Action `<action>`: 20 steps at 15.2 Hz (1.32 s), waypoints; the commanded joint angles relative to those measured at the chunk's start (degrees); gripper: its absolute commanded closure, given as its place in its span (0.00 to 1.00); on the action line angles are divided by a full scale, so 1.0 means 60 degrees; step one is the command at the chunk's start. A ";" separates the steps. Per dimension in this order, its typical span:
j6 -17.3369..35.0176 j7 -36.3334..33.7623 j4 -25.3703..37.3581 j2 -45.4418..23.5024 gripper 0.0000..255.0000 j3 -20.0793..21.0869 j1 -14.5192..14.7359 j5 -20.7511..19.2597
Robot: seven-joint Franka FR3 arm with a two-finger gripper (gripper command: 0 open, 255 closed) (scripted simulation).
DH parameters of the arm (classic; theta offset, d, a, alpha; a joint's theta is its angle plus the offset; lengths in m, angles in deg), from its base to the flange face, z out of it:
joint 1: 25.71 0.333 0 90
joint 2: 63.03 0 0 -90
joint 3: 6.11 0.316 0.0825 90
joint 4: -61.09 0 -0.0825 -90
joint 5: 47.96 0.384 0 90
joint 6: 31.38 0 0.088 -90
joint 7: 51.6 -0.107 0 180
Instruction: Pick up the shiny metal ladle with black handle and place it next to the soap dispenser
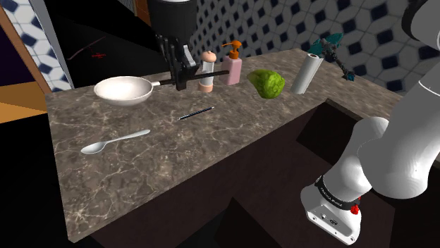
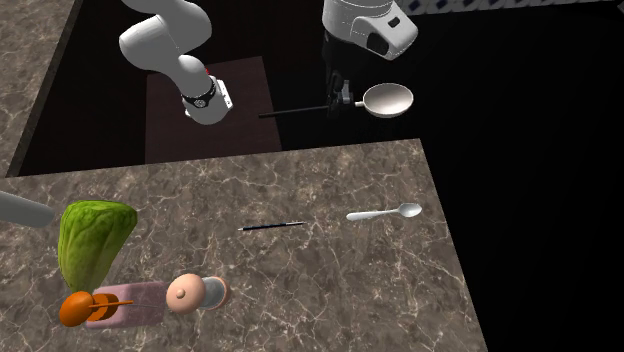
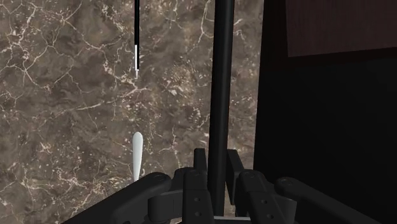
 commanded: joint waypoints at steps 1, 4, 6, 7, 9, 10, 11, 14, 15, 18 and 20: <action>-0.0292 0.0021 0.0323 -0.0038 1.00 0.0012 0.0015 -0.0012; -0.0712 0.0047 0.0849 -0.0151 1.00 0.0029 0.0040 -0.0051; -0.0653 0.0275 0.0547 0.0143 1.00 -0.0076 -0.0094 0.0043; -0.0549 0.0502 0.0194 0.0441 1.00 -0.0187 -0.0224 0.0133; -0.0367 0.0962 -0.0455 0.0999 1.00 -0.0430 -0.0456 0.0282; -0.0288 0.1193 -0.0753 0.1260 1.00 -0.0560 -0.0559 0.0342; -0.0216 0.1423 -0.1036 0.1510 1.00 -0.0696 -0.0654 0.0392; -0.0034 0.2115 -0.1795 0.2194 1.00 -0.1113 -0.0924 0.0489; 0.0018 0.2345 -0.2021 0.2401 1.00 -0.1259 -0.1006 0.0505; 0.0150 0.3031 -0.2624 0.2962 1.00 -0.1710 -0.1240 0.0504; 0.0224 0.3485 -0.2966 0.3287 1.00 -0.2019 -0.1392 0.0470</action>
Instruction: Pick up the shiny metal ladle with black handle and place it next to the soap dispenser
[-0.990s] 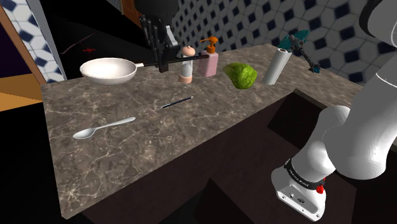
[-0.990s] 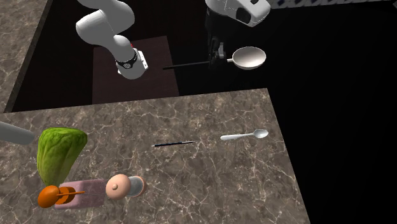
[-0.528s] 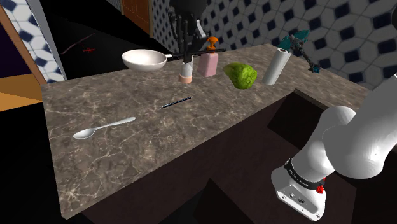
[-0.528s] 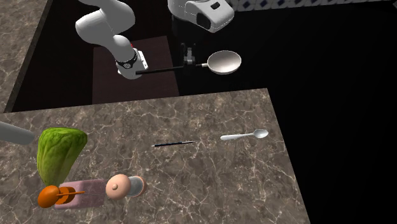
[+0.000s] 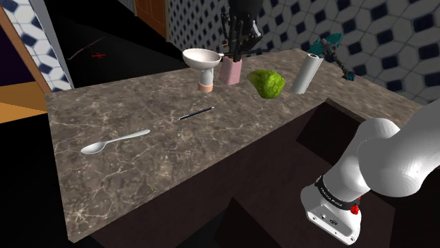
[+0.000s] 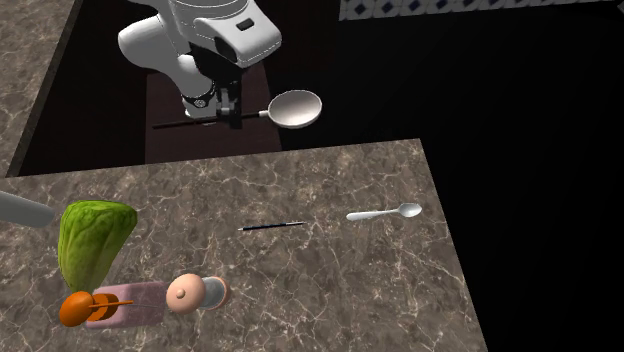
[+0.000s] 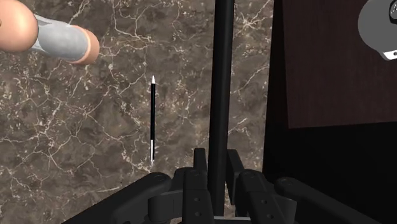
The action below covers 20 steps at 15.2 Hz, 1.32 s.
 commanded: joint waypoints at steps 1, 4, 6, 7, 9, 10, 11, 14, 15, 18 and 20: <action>0.0052 0.0481 -0.0242 0.0245 1.00 -0.0318 -0.0162 -0.0055; 0.0147 0.1161 -0.0637 0.0632 1.00 -0.0794 -0.0391 -0.0161; 0.0205 0.1615 -0.0845 0.0841 1.00 -0.1116 -0.0547 -0.0252; 0.0234 0.1842 -0.0933 0.0931 1.00 -0.1279 -0.0626 -0.0301; 0.0291 0.2297 -0.1077 0.1082 1.00 -0.1609 -0.0783 -0.0408; 0.0320 0.2524 -0.1132 0.1142 1.00 -0.1776 -0.0861 -0.0464; 0.0350 0.2752 -0.1178 0.1192 1.00 -0.1945 -0.0939 -0.0521; 0.0441 0.3441 -0.1251 0.1281 1.00 -0.2454 -0.1175 -0.0691; 0.0472 0.3672 -0.1254 0.1291 1.00 -0.2626 -0.1253 -0.0747; 0.0745 0.3806 -0.1552 0.1343 1.00 -0.2765 -0.1313 -0.0803; 0.0994 0.3772 -0.1847 0.1386 1.00 -0.2778 -0.1319 -0.0820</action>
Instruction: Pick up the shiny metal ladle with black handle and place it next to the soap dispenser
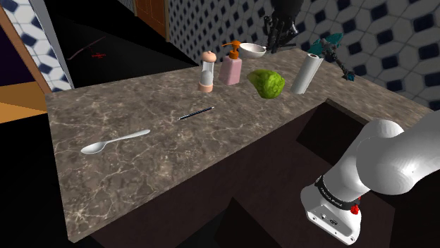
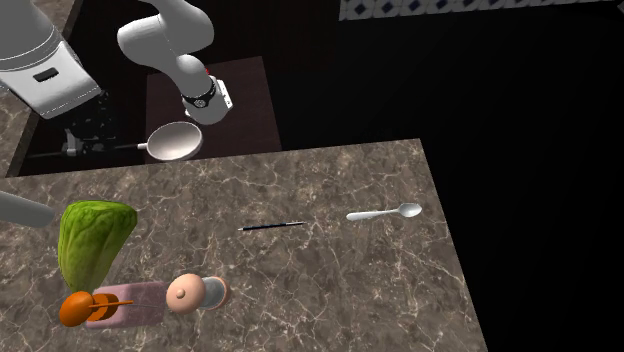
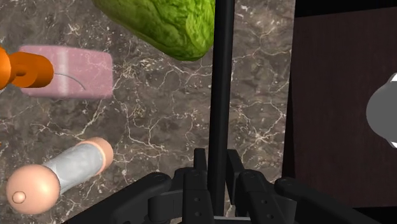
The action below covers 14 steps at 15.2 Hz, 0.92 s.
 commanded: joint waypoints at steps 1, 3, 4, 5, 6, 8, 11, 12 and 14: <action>0.0237 -0.0011 -0.0305 0.0072 1.00 -0.0025 -0.0014 -0.0025; 0.0487 -0.0044 -0.0588 0.0104 1.00 -0.0039 -0.0020 -0.0043; 0.0612 -0.0060 -0.0727 0.0116 1.00 -0.0047 -0.0024 -0.0052; 0.0738 -0.0077 -0.0864 0.0127 1.00 -0.0054 -0.0027 -0.0061; 0.0863 -0.0093 -0.0999 0.0135 1.00 -0.0062 -0.0030 -0.0071; 0.1115 -0.0125 -0.1263 0.0146 1.00 -0.0077 -0.0038 -0.0090; 0.1495 -0.0173 -0.1646 0.0146 1.00 -0.0102 -0.0048 -0.0121; 0.1623 -0.0189 -0.1770 0.0142 1.00 -0.0111 -0.0052 -0.0132; 0.1879 -0.0221 -0.2013 0.0127 1.00 -0.0128 -0.0060 -0.0153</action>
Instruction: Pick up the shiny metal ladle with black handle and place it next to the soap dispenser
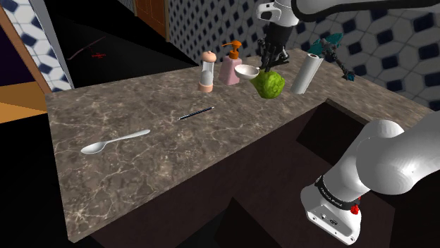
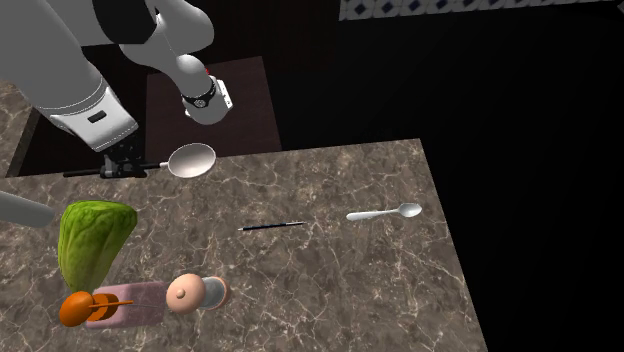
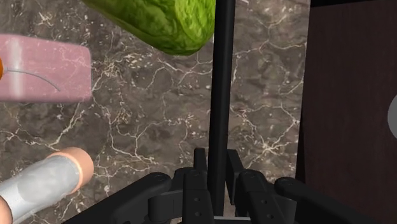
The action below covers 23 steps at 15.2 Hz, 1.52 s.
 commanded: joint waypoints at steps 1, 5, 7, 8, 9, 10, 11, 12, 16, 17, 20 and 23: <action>0.0237 -0.0023 -0.0234 0.0003 1.00 -0.0020 -0.0011 -0.0023; 0.0758 -0.0087 -0.0692 -0.0063 1.00 -0.0057 -0.0027 -0.0069; 0.1021 -0.0119 -0.0910 -0.0110 1.00 -0.0076 -0.0035 -0.0093; 0.1154 -0.0135 -0.1017 -0.0137 1.00 -0.0086 -0.0040 -0.0105; 0.1287 -0.0151 -0.1121 -0.0166 1.00 -0.0096 -0.0044 -0.0117; 0.1421 -0.0168 -0.1224 -0.0198 1.00 -0.0106 -0.0048 -0.0130; 0.1555 -0.0184 -0.1325 -0.0232 1.00 -0.0116 -0.0052 -0.0143; 0.1691 -0.0200 -0.1425 -0.0269 1.00 -0.0126 -0.0057 -0.0156; 0.2239 -0.0267 -0.1803 -0.0441 1.00 -0.0166 -0.0075 -0.0209; 0.2378 -0.0283 -0.1893 -0.0491 1.00 -0.0177 -0.0080 -0.0222; 0.2798 -0.0335 -0.2152 -0.0655 1.00 -0.0207 -0.0094 -0.0265; 0.3226 -0.0387 -0.2393 -0.0844 1.00 -0.0238 -0.0108 -0.0308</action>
